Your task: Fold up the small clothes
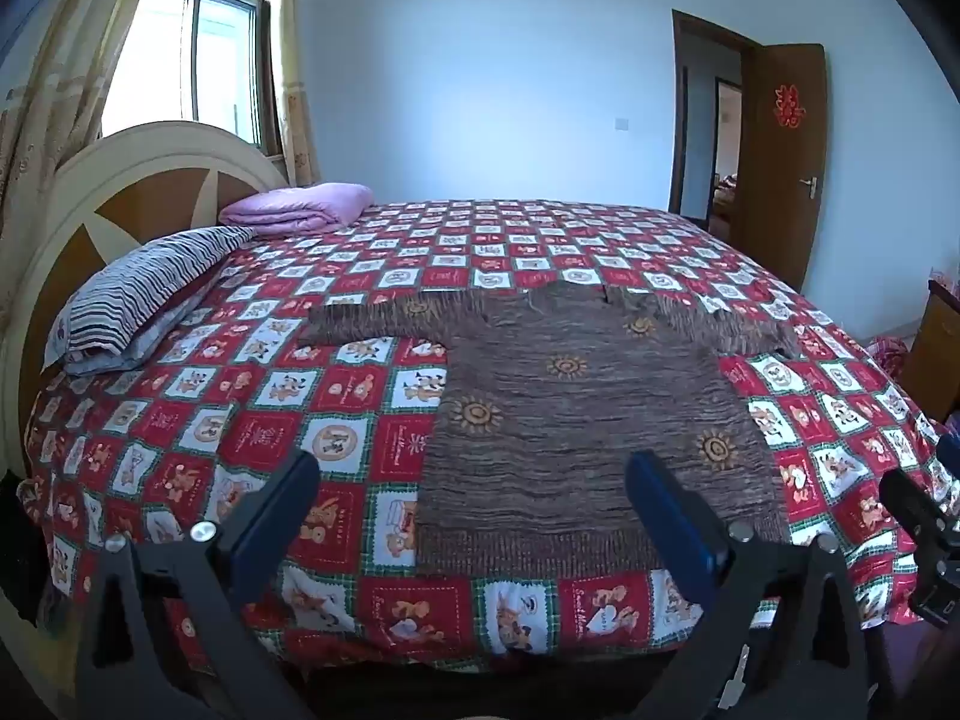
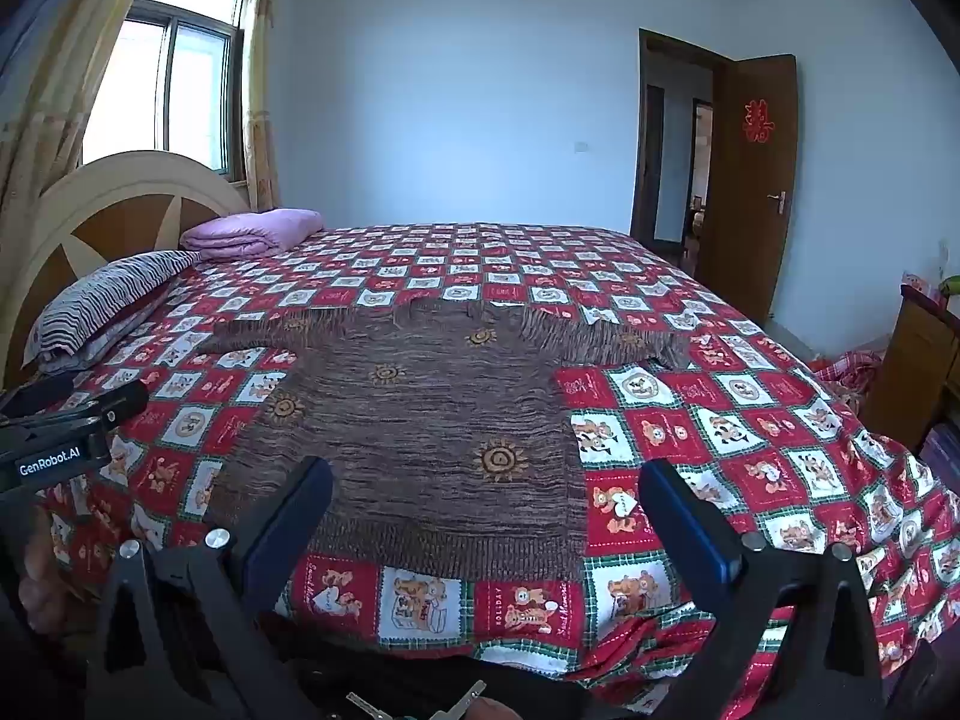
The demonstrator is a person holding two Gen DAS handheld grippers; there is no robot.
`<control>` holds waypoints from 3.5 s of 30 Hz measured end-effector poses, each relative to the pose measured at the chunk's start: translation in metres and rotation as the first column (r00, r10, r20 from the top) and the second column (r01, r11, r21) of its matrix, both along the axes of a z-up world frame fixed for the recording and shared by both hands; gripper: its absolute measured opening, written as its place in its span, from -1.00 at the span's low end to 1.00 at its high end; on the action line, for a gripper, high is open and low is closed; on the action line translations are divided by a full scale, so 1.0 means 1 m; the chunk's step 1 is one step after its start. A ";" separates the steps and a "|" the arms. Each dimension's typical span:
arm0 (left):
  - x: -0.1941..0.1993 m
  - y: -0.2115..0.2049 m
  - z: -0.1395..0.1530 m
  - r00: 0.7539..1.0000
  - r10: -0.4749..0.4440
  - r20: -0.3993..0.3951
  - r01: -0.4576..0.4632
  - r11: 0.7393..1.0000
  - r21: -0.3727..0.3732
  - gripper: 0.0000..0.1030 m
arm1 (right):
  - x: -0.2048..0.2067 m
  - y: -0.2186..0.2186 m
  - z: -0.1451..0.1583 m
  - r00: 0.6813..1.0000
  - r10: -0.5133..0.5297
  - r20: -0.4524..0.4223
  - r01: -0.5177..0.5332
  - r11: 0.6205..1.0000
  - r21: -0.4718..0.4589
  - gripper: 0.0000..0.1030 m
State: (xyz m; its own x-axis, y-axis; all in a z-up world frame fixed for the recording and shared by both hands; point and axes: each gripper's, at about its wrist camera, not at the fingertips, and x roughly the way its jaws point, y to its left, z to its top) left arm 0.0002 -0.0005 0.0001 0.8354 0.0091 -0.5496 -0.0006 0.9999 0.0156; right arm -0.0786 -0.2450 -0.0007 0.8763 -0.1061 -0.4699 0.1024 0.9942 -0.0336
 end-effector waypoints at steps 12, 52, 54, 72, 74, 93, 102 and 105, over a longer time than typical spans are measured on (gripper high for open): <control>0.002 0.003 -0.001 1.000 0.008 0.010 -0.008 1.000 -0.003 1.00 | 0.002 -0.003 -0.007 1.000 -0.003 -0.016 0.003 1.000 0.005 0.98; 0.004 0.002 -0.005 1.000 0.006 0.008 -0.006 1.000 -0.007 1.00 | 0.008 -0.006 -0.013 0.999 -0.006 -0.040 0.006 1.000 0.007 0.98; 0.004 0.002 -0.005 1.000 0.006 0.009 -0.006 1.000 -0.007 1.00 | 0.008 -0.006 -0.013 0.999 -0.006 -0.041 0.007 1.000 0.007 0.98; 0.006 0.003 -0.007 1.000 0.006 0.005 -0.006 1.000 -0.008 1.00 | 0.008 -0.005 -0.014 0.999 -0.006 -0.043 0.006 1.000 0.007 0.98; 0.005 0.003 -0.006 1.000 0.006 0.006 -0.006 1.000 -0.006 1.00 | 0.007 -0.004 -0.015 0.999 -0.007 -0.043 0.007 1.000 0.007 0.98; 0.027 0.005 -0.023 1.000 -0.009 -0.015 0.010 1.000 0.026 1.00 | 0.024 -0.012 -0.028 0.996 0.083 -0.046 -0.081 0.996 0.031 0.98; 0.073 0.009 -0.028 0.999 0.009 -0.041 -0.006 0.998 0.067 1.00 | 0.071 -0.019 -0.041 0.993 0.063 -0.100 -0.064 0.998 -0.013 0.98; 0.092 0.006 -0.031 0.998 0.000 -0.055 0.004 0.997 0.083 1.00 | 0.086 -0.023 -0.042 0.992 0.065 -0.110 -0.068 0.997 -0.022 0.98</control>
State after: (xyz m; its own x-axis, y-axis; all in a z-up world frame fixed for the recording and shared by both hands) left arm 0.0924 0.0051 -0.0309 0.8041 0.0550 -0.5919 0.0048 0.9951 0.0989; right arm 0.0076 -0.2679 -0.0429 0.8254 -0.0628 -0.5610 0.0304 0.9973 -0.0670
